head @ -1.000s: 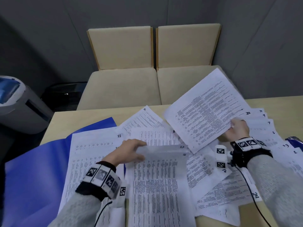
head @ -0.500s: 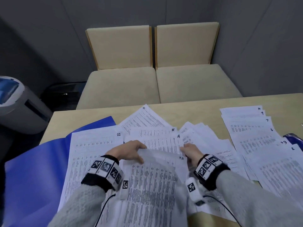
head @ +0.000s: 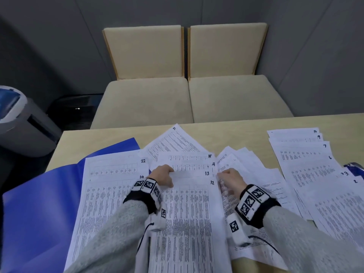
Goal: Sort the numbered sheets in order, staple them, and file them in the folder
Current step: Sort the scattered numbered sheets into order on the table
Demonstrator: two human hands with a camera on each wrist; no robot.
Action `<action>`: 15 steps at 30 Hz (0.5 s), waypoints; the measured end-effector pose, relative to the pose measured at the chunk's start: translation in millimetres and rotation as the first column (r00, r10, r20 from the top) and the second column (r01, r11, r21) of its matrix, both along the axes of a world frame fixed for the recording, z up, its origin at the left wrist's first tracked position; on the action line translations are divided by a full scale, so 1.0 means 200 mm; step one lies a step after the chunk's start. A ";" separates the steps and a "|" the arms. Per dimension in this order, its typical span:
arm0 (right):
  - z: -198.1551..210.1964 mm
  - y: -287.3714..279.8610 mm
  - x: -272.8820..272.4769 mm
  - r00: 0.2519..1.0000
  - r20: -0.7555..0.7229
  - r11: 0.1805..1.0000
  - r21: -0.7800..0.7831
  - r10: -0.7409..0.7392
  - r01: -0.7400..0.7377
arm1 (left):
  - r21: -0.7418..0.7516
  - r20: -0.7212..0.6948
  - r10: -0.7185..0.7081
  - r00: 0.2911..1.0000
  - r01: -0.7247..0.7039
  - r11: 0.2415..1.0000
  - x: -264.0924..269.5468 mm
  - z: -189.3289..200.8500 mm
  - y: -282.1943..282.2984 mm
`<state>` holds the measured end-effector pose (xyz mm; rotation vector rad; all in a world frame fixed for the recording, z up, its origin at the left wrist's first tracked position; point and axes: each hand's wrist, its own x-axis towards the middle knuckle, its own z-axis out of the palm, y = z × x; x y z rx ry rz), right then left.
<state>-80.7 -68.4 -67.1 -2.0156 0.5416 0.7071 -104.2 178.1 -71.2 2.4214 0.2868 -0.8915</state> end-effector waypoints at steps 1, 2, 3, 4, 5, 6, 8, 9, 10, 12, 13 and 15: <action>0.00 -0.01 -0.01 0.999 -0.045 1.000 0.013 0.003 -0.003 | -0.001 0.005 0.004 1.000 -0.004 1.000 0.00 -0.01 -0.01; 0.00 -0.01 -0.02 0.996 -0.084 1.000 0.030 0.000 0.003 | -0.004 0.012 0.007 1.000 -0.007 1.000 -0.01 -0.02 -0.01; -0.01 -0.01 -0.02 0.994 -0.107 0.999 0.038 -0.001 0.006 | -0.006 0.018 0.010 1.000 -0.010 1.000 -0.01 -0.02 -0.01; -0.02 -0.01 -0.02 0.994 -0.114 0.999 0.037 -0.003 0.008 | -0.008 0.025 0.011 1.000 -0.011 1.000 -0.01 -0.02 -0.01; -0.03 0.00 -0.02 0.994 -0.106 0.999 0.030 -0.008 0.011 | -0.010 0.033 0.010 0.999 -0.010 1.000 -0.01 -0.03 -0.01; -0.03 0.01 -0.02 0.995 -0.095 0.999 0.032 -0.022 0.025 | -0.013 0.042 0.009 0.999 -0.008 1.000 -0.02 -0.03 -0.01; -0.04 0.02 -0.01 0.996 -0.080 0.998 0.043 -0.042 0.046 | -0.019 0.060 0.008 0.998 -0.007 1.000 -0.03 -0.02 -0.01; -0.04 0.02 -0.01 0.996 -0.078 0.998 0.046 -0.048 0.051 | -0.022 0.069 -0.002 0.998 0.004 1.000 -0.03 -0.02 -0.01; -0.04 0.02 -0.01 0.996 -0.074 0.997 0.045 -0.054 0.057 | -0.026 0.083 -0.019 0.996 0.021 0.999 -0.04 -0.02 -0.01; -0.04 0.02 0.01 0.996 -0.060 0.997 0.040 -0.068 0.070 | -0.033 0.110 -0.046 0.993 0.050 0.998 -0.06 -0.02 -0.02; -0.04 0.02 0.01 0.996 -0.053 0.997 0.031 -0.073 0.074 | -0.032 0.124 -0.054 0.991 0.058 0.998 -0.07 -0.02 -0.02; -0.04 0.02 0.02 0.996 -0.055 0.997 -0.002 -0.071 0.071 | -0.025 0.157 -0.060 0.986 0.065 0.998 -0.10 -0.04 -0.02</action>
